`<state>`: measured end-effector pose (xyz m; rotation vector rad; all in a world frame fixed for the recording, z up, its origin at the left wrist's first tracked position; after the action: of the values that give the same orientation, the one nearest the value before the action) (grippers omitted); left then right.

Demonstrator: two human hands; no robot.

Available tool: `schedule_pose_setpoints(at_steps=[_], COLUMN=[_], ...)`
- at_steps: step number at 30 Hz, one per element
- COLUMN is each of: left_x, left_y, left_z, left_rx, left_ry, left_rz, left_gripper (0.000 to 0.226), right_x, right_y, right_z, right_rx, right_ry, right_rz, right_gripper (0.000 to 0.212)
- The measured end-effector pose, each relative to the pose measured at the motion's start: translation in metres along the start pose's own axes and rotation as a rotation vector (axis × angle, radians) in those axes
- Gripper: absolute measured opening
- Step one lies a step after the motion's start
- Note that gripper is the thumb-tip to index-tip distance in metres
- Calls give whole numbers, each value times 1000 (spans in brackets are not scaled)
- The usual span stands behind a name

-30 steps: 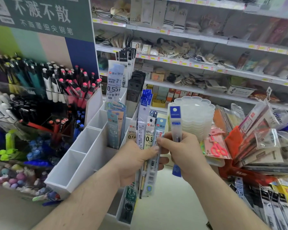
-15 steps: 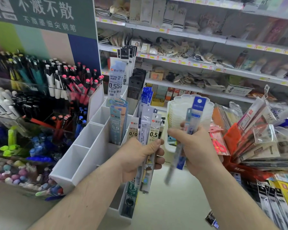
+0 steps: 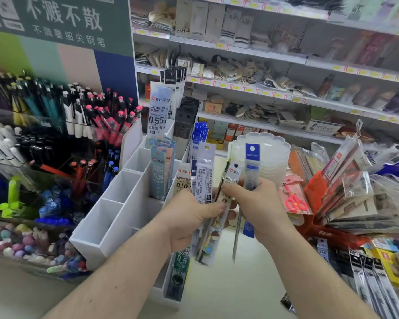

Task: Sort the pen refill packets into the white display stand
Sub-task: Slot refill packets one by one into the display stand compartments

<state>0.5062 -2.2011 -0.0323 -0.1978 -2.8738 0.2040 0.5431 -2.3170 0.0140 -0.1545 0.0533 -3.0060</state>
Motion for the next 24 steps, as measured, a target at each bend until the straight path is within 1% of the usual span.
schedule_pose_setpoints(at_steps=[2, 5, 6, 9, 11, 14, 15, 17, 18, 21, 24], left_x=[-2, 2, 5, 20, 30, 39, 42, 46, 47, 51, 52], left_y=[8, 24, 31, 46, 53, 60, 62, 66, 68, 71, 71], left_z=[1, -3, -8, -25, -34, -42, -44, -45, -45, -45, -42], left_rx=[-58, -89, -120, -241, -314, -411, -418, -407, -404, -386, -361], left_ry=[-23, -45, -67, -146, -173, -183, -179, -162, -151, -113, -96], left_rz=[-92, -264, -332, -485, -531, -561, -577, -616, -631, -658, -650], left_gripper=[21, 24, 24, 13, 21, 36, 36, 23, 20, 23, 22], right_x=[-1, -2, -4, -7, -8, -6, -6, -7, -9, -19, -31], right_y=[6, 11, 18, 48, 59, 51, 45, 30, 21, -6, -33], right_z=[1, -4, -4, 5, 12, 14, 14, 11, 10, -1, -17], right_rx=[59, -13, -48, -152, -161, -42, -15, 48, 85, 200, 303], right_ry=[31, -5, -8, 61, 113, 197, 223, 252, 260, 266, 235], right_rz=[-28, -19, -44, -186, -211, -188, -172, -109, -65, 45, 125], right_gripper=[6, 10, 9, 12, 13, 18, 22, 27, 26, 18, 28])
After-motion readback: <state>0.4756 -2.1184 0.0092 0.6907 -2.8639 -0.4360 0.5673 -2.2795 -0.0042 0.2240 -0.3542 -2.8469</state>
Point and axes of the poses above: each hand's wrist, its own x-axis away from the middle knuckle, its own y-axis out of the back of the hand, z = x × y, the point moved 10 cm from there along -x, towards the middle knuckle, and after that the axes turned 10 degrees about -x, right-handed, at the moved point
